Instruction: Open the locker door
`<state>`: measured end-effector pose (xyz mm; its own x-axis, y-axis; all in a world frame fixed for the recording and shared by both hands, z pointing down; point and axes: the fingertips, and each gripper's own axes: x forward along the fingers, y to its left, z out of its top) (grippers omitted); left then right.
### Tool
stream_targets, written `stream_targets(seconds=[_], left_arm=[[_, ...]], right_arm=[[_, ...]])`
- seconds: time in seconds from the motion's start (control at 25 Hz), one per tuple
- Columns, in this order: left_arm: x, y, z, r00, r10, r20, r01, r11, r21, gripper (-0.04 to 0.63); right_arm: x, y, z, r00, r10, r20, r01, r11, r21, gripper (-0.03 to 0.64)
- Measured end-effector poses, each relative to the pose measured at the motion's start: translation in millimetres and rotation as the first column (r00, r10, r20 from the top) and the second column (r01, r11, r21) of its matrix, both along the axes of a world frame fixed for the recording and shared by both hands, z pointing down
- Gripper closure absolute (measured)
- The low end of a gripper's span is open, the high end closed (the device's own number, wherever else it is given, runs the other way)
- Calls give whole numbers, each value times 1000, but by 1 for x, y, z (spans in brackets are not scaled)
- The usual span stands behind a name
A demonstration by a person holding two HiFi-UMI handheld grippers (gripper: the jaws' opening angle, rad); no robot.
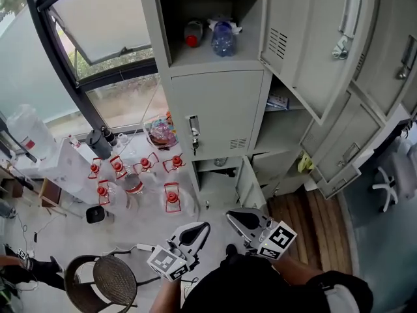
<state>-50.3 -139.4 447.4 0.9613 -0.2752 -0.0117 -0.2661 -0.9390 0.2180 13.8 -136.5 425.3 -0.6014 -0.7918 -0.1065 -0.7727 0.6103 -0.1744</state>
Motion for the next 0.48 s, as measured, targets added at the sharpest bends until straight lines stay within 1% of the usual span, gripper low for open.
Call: stream_targets(seconds=[0.16,0.28,0.48], left_arm=[[6,-30,-12,999,-51,-5,51,999,19,578],[8,-52,-12,996,-88,-5,88,996,28,578],[13,-91,-8,990,-139,-6,139,990,18,578]], right_arm=[[7,-28,-7,999,-47,1,47,999,10,604],[12,-49,-8,997,-72,-5,72,997,22,604],[24,-80,-17,996,-92,24,89,993,77,604]])
